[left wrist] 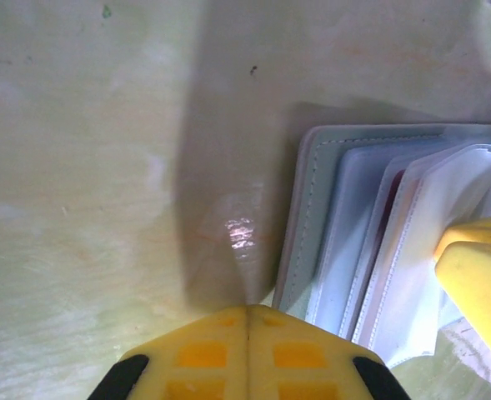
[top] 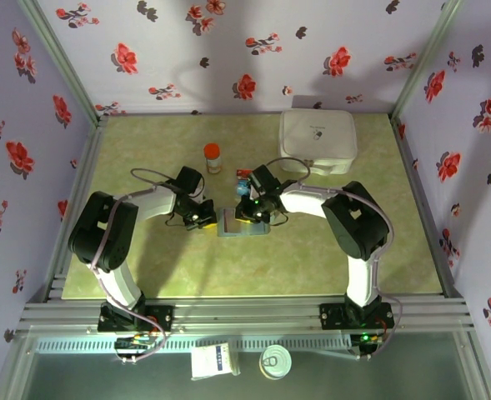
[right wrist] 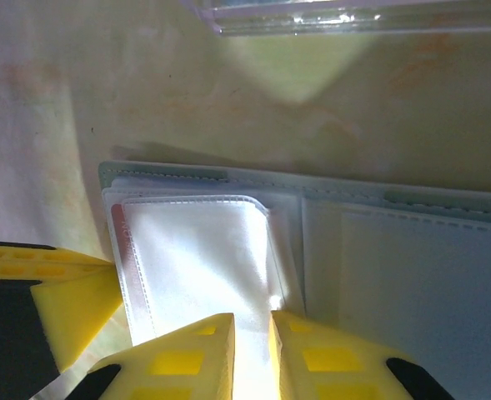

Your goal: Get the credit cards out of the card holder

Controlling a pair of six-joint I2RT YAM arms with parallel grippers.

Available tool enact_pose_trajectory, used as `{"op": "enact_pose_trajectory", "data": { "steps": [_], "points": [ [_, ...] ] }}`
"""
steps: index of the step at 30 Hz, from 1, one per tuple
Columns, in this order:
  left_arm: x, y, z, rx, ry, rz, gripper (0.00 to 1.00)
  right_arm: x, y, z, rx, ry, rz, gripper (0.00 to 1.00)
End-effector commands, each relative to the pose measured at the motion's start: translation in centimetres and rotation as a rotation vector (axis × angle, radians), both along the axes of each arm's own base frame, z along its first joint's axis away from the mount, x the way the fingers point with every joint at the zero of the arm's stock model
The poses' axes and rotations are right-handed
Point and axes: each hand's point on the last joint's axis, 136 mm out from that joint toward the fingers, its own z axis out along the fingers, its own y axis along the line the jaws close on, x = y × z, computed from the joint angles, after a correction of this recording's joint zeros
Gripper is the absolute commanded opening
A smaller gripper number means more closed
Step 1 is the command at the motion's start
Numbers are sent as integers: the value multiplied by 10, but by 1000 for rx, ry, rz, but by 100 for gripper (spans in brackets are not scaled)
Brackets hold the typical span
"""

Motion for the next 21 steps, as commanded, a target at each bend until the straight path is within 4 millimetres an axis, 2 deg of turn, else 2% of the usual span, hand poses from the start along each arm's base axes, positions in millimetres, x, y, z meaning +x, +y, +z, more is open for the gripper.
{"op": "enact_pose_trajectory", "data": {
  "steps": [1,10,16,21],
  "points": [
    [11,-5,29,-35,-63,6,1,-1,-10,-4,1,21,-39,20],
    [17,-28,52,-148,-92,16,13,-1,-15,-7,78,41,-80,20],
    [18,-39,40,-157,-65,0,22,2,-16,-7,132,46,-107,19],
    [18,-42,33,-167,-49,0,24,3,-18,-8,154,54,-119,19]
  ]
}}
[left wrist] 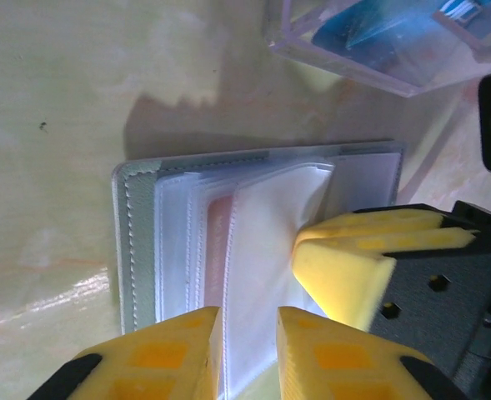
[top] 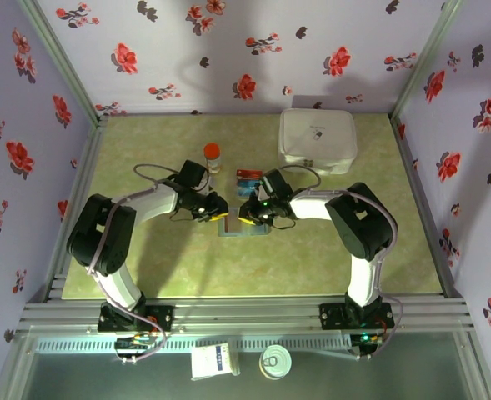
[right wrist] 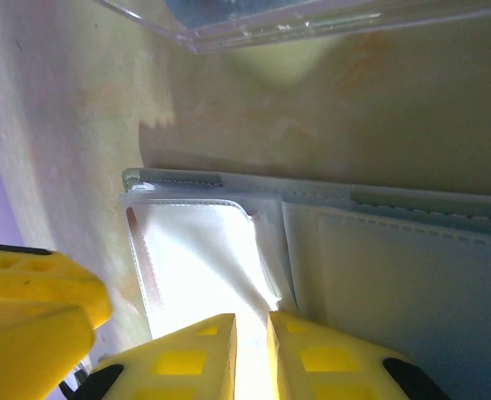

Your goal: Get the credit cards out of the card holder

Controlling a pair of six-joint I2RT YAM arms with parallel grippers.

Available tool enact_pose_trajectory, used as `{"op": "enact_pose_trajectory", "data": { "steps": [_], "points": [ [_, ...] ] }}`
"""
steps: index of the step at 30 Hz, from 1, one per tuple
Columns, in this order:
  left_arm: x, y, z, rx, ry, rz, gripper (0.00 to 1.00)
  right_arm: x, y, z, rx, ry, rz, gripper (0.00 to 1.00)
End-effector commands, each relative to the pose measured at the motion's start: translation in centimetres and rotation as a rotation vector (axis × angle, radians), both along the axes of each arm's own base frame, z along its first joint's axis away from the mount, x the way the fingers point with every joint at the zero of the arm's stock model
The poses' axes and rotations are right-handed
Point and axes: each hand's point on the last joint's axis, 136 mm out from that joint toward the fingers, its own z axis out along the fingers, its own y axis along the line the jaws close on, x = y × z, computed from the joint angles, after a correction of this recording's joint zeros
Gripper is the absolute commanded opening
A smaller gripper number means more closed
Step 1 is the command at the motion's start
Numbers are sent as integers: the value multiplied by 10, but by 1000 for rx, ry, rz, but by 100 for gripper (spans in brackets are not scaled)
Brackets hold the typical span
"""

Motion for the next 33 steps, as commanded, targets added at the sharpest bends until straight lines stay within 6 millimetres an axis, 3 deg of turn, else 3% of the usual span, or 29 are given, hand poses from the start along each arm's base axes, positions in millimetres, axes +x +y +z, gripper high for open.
{"op": "enact_pose_trajectory", "data": {
  "steps": [1,19,33],
  "points": [
    [3,-8,0,-28,9,-6,24,2,-12,-8,-10,25,-49,19],
    [4,-20,-9,-24,34,-22,22,0,-11,-9,37,39,-64,19],
    [8,-33,4,-47,15,-35,16,2,-8,0,71,26,-68,20]
  ]
}}
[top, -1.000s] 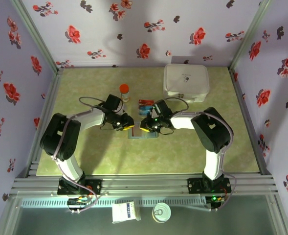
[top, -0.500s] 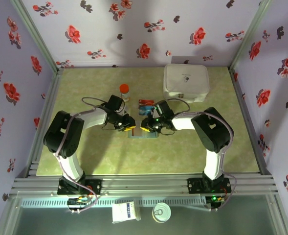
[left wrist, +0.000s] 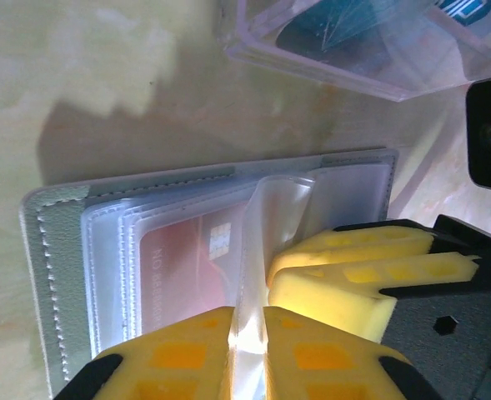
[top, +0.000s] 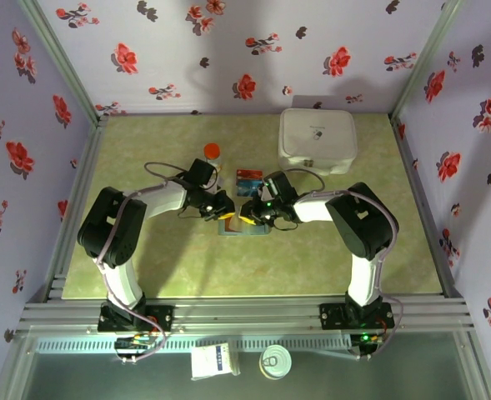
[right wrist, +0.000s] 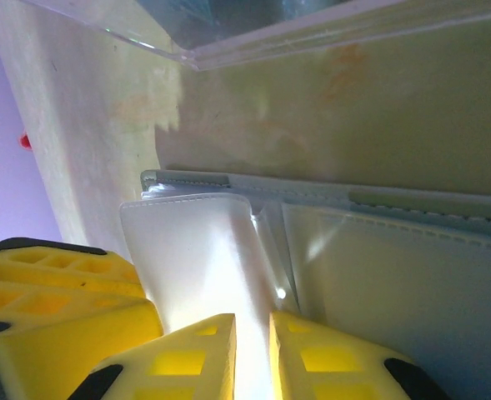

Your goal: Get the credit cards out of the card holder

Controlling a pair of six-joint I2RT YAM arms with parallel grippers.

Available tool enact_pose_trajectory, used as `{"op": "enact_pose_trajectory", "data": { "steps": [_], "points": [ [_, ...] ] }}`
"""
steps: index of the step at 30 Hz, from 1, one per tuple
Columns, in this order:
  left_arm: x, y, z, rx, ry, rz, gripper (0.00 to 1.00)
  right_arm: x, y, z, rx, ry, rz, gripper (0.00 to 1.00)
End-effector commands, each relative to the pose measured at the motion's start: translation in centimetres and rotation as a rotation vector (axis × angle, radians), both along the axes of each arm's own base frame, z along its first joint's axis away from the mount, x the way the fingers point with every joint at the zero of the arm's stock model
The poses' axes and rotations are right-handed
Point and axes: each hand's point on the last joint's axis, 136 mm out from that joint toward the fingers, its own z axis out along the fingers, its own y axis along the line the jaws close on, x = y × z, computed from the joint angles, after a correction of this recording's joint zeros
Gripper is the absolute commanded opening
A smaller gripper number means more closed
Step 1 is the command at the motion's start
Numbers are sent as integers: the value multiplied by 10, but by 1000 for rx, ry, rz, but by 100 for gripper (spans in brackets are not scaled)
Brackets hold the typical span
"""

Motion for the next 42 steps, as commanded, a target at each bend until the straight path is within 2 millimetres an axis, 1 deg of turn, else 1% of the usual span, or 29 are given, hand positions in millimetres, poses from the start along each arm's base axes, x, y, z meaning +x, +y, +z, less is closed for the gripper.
{"op": "enact_pose_trajectory", "data": {
  "steps": [1,3,6,8,12,17,19,23,26,33,38,42],
  "points": [
    [3,-9,11,-29,-9,-10,16,0,-7,0,-18,3,-27,21],
    [2,-9,14,-31,-14,-11,17,0,-9,4,-24,-7,-31,24],
    [2,-11,19,-36,-19,-14,18,1,-11,15,-31,-33,-29,28],
    [2,-12,21,-38,-23,-15,19,2,-16,23,-57,-59,-31,30],
    [3,-16,25,-44,-28,-18,18,3,-31,34,-138,-109,-41,32],
    [5,-27,31,-57,-36,-31,20,4,-54,53,-208,-164,-69,33],
    [6,-32,34,-63,-39,-41,22,4,-64,60,-230,-182,-83,33],
    [6,-46,35,-68,-43,-63,30,5,-82,74,-265,-215,-109,35],
    [7,-57,30,-67,-35,-78,37,4,-89,78,-281,-223,-115,36],
    [5,-79,11,-58,-4,-115,46,0,-95,81,-288,-224,-121,38],
    [3,-84,1,-55,13,-122,49,-2,-96,80,-288,-219,-121,39],
    [3,-84,-1,-54,14,-122,51,-1,-96,81,-283,-218,-125,39]
  ]
}}
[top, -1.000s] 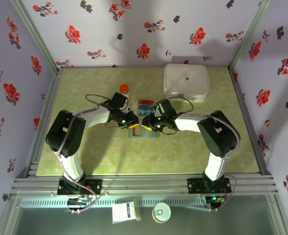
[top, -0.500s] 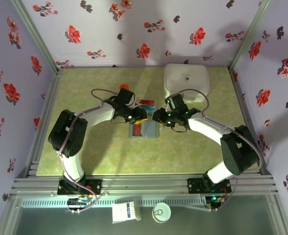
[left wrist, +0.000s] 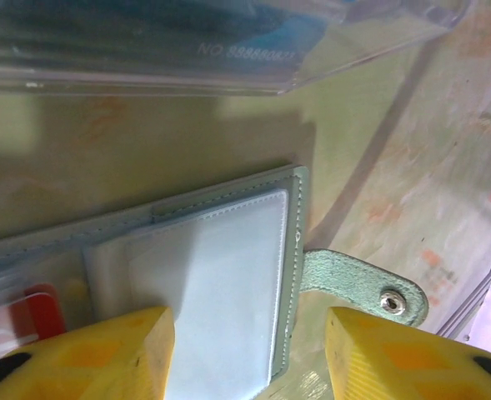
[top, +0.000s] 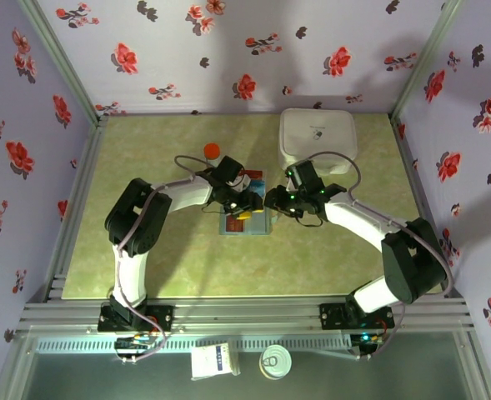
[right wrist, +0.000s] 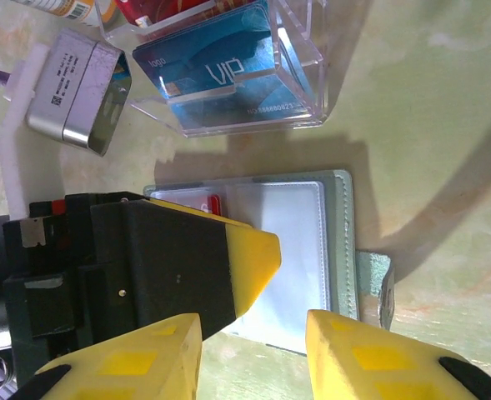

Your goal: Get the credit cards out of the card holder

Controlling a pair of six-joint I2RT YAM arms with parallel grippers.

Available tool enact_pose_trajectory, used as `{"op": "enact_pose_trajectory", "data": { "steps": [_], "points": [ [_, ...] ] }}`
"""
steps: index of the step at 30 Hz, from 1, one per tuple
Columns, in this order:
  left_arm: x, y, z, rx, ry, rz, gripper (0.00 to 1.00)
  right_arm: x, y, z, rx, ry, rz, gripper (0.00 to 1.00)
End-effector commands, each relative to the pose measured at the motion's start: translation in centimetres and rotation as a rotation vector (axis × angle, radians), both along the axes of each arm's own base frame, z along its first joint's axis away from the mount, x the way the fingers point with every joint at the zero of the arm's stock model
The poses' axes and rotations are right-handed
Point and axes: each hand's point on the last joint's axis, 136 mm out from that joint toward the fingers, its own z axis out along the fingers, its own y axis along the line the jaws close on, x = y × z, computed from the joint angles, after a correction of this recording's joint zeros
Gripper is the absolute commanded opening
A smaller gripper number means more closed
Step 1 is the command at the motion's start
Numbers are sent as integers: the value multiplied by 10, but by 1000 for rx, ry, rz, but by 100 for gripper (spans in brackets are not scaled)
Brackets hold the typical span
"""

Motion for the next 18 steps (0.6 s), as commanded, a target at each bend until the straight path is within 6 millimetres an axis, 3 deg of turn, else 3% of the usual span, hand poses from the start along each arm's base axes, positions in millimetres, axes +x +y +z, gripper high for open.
{"op": "enact_pose_trajectory", "data": {
  "steps": [1,6,11,18],
  "points": [
    [1,-8,5,-23,3,-9,51,-1,-7,1,-16,-13,-10,39],
    [4,-1,24,-23,-47,-5,51,-1,2,-2,21,12,4,39],
    [8,22,37,-10,-81,33,51,-1,19,-9,58,39,29,39],
    [5,64,33,23,-83,98,48,-2,52,-18,89,75,94,38]
  ]
}}
